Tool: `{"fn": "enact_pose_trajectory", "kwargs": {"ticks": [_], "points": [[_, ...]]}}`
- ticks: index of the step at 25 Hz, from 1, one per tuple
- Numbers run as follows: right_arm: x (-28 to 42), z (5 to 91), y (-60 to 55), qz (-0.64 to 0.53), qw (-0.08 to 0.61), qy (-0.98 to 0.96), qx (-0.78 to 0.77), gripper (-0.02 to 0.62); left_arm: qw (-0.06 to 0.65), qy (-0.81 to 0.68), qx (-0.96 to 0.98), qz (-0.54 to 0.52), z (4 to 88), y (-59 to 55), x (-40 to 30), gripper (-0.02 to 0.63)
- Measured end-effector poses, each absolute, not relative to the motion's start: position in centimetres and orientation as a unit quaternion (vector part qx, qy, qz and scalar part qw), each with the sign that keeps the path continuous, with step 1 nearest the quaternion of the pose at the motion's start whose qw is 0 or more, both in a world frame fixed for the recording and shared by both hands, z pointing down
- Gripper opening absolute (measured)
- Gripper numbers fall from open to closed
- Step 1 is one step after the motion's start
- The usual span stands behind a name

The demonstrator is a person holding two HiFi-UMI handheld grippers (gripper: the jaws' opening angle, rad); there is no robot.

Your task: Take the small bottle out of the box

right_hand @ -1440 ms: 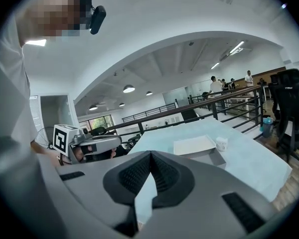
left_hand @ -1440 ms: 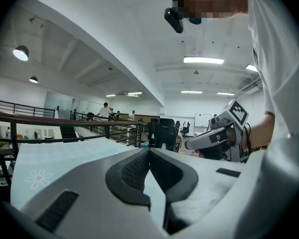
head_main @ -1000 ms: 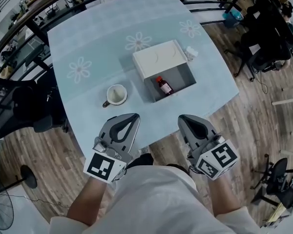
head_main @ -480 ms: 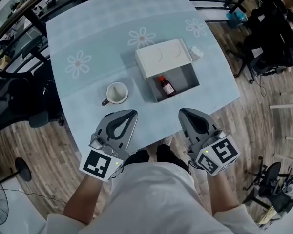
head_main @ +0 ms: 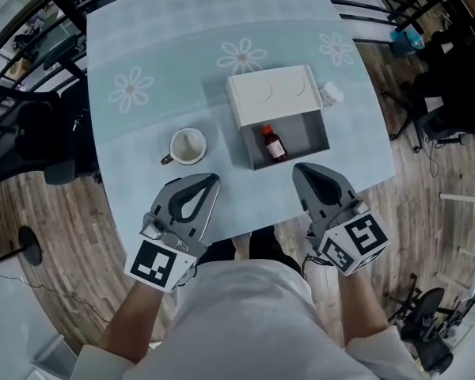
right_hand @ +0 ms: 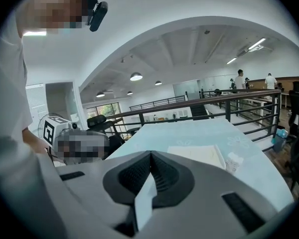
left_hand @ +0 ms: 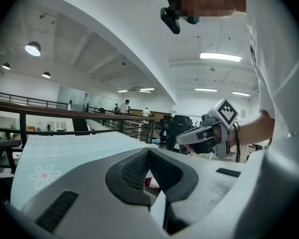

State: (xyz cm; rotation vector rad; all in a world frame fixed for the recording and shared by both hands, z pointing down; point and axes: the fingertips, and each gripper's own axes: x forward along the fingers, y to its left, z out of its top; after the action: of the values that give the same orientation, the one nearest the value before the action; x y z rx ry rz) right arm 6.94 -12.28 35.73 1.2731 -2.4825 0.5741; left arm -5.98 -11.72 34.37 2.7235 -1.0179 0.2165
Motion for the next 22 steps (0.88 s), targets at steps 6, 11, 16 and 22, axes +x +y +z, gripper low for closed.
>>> {"fn": "enact_pose_trajectory", "kwargs": {"ticks": [6,11,16,22], "points": [[9.0,38.2,-14.8,0.211,0.164,-0.876,0.402,0.021,0.122,-0.387,0.910,0.085,35.6,-13.2,-3.6,0.020],[10.5,40.7,-16.8,0.223,0.186,-0.879,0.378,0.021,0.127,-0.417,0.896,0.088,36.2,-14.4,-1.8,0.020],[11.2,43.9,-18.0,0.239,0.230,-0.877,0.346,0.023,0.134,-0.440,0.883,0.094,37.1,-15.0,-0.8,0.020],[11.2,47.1,-18.7,0.259,0.263,-0.873,0.319,0.025,0.145,-0.459,0.871,0.099,38.4,-15.1,-0.6,0.020]]}}
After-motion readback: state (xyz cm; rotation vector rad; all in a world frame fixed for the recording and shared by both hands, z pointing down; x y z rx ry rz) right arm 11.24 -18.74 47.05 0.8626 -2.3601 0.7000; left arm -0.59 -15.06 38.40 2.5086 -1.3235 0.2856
